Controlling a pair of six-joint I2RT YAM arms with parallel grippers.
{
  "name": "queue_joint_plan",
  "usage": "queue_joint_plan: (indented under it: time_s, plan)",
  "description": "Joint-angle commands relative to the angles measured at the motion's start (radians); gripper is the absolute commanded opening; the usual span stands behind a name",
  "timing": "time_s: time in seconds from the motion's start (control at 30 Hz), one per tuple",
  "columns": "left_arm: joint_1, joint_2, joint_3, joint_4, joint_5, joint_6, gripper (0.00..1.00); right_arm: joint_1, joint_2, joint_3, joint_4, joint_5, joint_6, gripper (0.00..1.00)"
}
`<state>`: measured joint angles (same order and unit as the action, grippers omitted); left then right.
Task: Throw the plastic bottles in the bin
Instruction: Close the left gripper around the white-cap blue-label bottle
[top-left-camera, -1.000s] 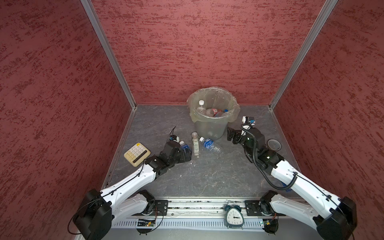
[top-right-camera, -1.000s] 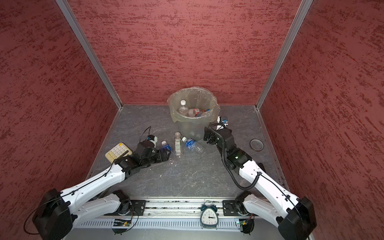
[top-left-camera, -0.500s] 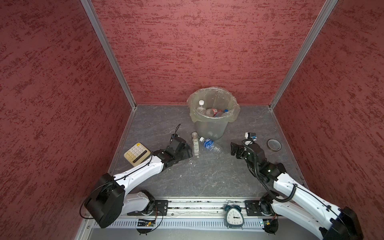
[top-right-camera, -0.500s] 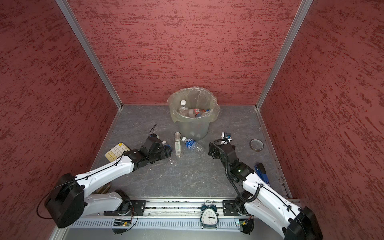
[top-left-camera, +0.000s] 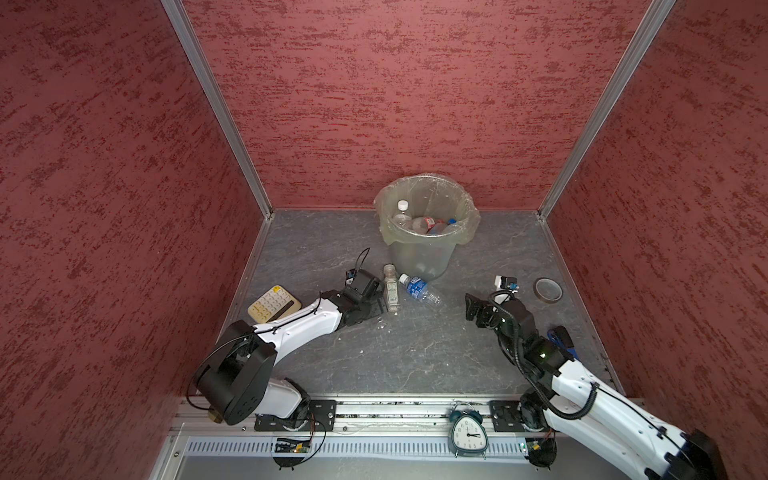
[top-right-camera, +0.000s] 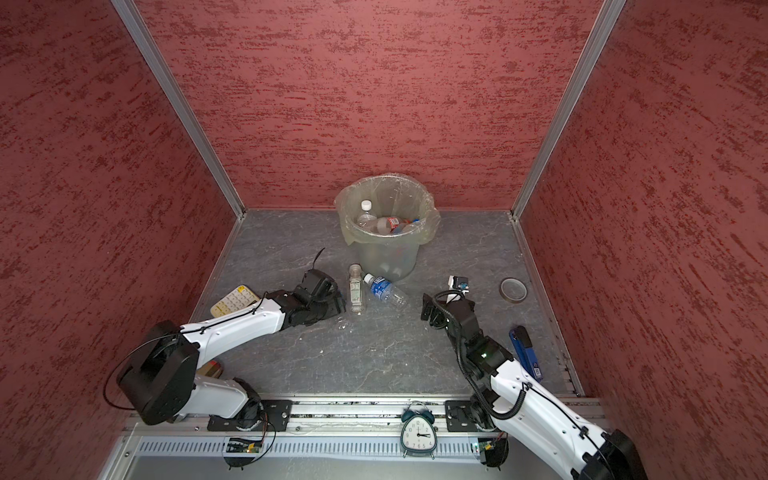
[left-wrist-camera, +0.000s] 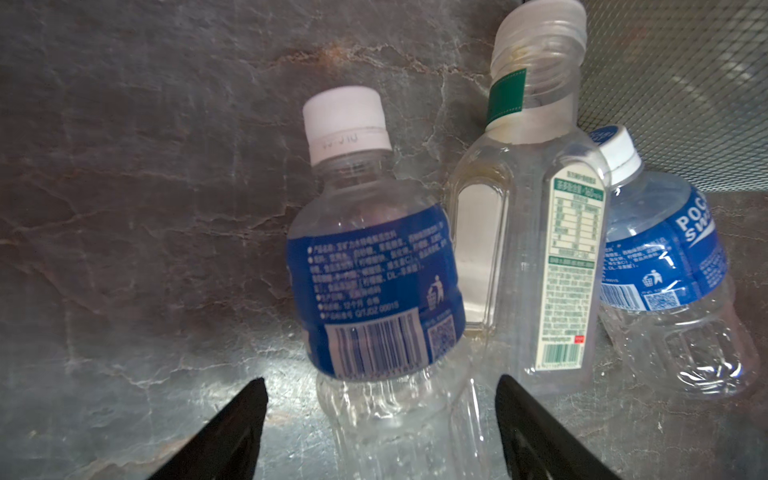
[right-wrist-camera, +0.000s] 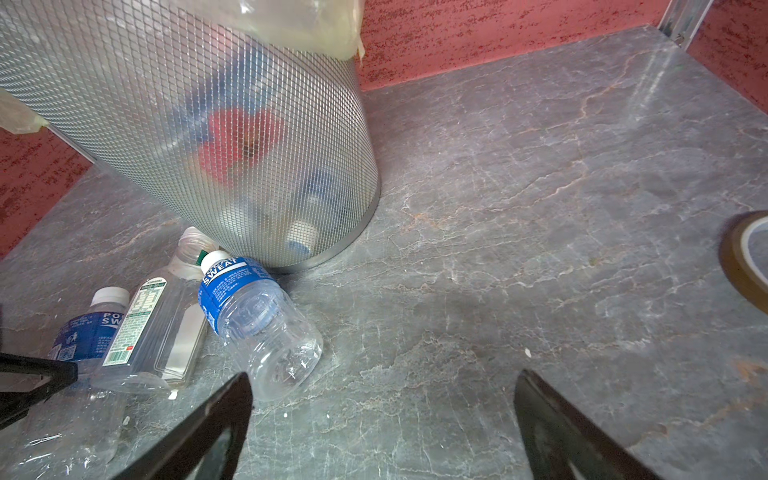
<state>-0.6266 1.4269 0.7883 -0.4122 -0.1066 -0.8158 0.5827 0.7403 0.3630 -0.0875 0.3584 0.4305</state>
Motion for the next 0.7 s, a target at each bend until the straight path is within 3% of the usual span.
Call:
queue_joint_plan:
  time_s: [0.0,0.67]
  plan:
    - [0.005,0.018,0.029,-0.011,-0.010,-0.012,0.86,0.000,-0.007,-0.009,0.043,0.003,0.012,0.99]
    - [0.019,0.102,0.048,-0.042,-0.007,-0.042,0.78,0.000,0.028,-0.008,0.060,0.004,0.013,0.99]
